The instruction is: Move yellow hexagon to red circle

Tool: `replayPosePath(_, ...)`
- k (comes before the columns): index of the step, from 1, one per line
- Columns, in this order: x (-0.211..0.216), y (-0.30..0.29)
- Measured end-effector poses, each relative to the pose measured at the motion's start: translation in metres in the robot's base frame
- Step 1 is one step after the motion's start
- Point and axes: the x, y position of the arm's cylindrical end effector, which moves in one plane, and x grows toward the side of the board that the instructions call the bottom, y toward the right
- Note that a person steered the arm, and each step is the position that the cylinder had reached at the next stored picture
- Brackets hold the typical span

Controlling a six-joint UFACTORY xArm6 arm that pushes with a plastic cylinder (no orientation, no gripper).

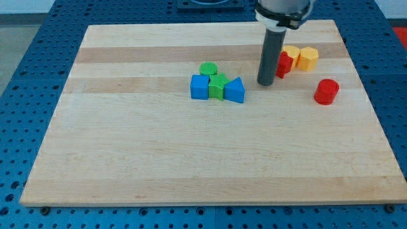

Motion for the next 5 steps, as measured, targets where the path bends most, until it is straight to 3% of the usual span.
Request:
replayPosePath(3, -0.040, -0.009)
replayPosePath(5, -0.045, 0.012)
